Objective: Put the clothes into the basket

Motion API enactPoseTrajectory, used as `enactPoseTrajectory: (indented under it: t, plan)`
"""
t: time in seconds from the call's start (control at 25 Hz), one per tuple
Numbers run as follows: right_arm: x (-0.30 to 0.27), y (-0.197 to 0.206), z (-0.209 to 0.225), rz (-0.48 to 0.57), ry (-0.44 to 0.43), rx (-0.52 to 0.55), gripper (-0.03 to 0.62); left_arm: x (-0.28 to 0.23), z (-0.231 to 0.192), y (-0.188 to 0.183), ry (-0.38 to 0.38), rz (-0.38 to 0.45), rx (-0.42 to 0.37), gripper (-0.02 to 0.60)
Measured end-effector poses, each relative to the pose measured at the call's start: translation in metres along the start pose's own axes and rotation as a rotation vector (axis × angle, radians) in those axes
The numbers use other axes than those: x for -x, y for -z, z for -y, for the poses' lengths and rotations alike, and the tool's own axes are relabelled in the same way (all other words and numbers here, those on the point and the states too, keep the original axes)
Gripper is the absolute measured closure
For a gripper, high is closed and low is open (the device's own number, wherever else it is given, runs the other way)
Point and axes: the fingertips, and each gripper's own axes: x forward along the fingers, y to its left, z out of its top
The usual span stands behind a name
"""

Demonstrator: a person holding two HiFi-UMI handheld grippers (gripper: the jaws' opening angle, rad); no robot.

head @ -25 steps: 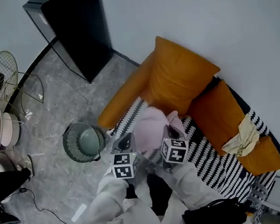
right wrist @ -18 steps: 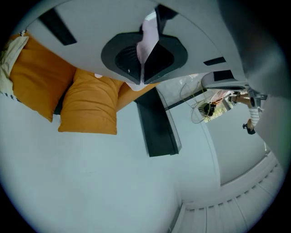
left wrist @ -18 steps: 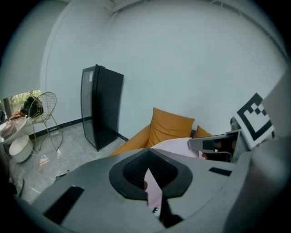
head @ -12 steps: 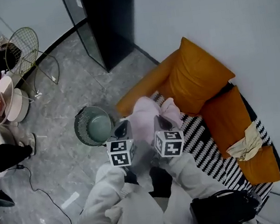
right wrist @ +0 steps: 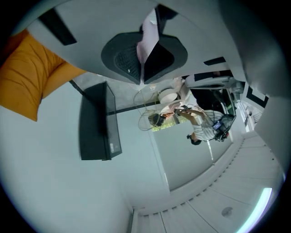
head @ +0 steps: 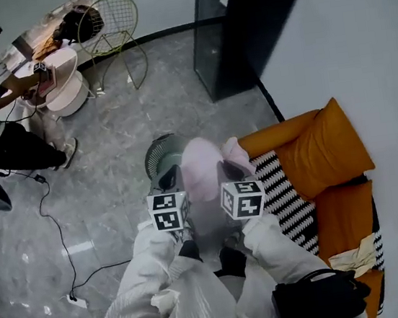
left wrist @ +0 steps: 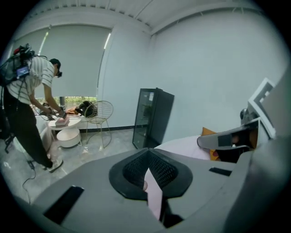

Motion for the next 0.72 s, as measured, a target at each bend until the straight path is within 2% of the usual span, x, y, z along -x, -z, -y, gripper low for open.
enactPoseTrajectory:
  t: [0.12, 0.36, 0.72]
  plan:
    - [-0.025, -0.026, -0.054, -0.014, -0.071, 0.044, 0.557, 0.024, -0.057, -0.01, -0.076, 0.014, 0.07, 0.581]
    - [-0.067, -0.057, -0.122, -0.008, -0.2, 0.108, 0.557, 0.053, -0.121, -0.006, -0.212, 0.054, 0.17, 0.581]
    - [-0.091, -0.094, -0.183, 0.046, -0.247, 0.137, 0.557, 0.09, -0.203, -0.008, -0.319, 0.117, 0.243, 0.581]
